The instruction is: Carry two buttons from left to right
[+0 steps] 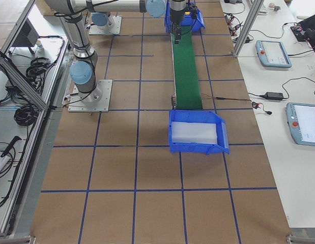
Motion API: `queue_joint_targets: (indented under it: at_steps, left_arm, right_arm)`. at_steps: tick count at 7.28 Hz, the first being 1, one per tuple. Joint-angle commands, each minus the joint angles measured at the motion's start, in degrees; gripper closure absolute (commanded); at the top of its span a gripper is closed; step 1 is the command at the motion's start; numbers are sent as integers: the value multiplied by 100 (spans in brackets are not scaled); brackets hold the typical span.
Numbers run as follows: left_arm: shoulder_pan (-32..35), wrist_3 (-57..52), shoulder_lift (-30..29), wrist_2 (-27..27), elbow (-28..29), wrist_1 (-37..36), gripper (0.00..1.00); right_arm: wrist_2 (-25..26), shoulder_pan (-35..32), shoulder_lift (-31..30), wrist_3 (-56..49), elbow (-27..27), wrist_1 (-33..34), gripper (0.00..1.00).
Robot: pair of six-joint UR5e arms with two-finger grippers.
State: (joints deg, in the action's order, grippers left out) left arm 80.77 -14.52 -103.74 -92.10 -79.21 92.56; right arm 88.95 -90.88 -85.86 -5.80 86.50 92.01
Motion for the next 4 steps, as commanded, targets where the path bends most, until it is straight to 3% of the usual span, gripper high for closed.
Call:
queue_joint_targets:
  at_steps: [1, 4]
  left_arm:
    - [-175, -201, -417, 34, -33, -612, 0]
    - [-236, -226, -858, 561, -408, -1062, 4]
  right_arm:
    - [0, 0, -10, 0, -2, 1, 0]
    - [9, 0, -1, 0, -2, 1, 0]
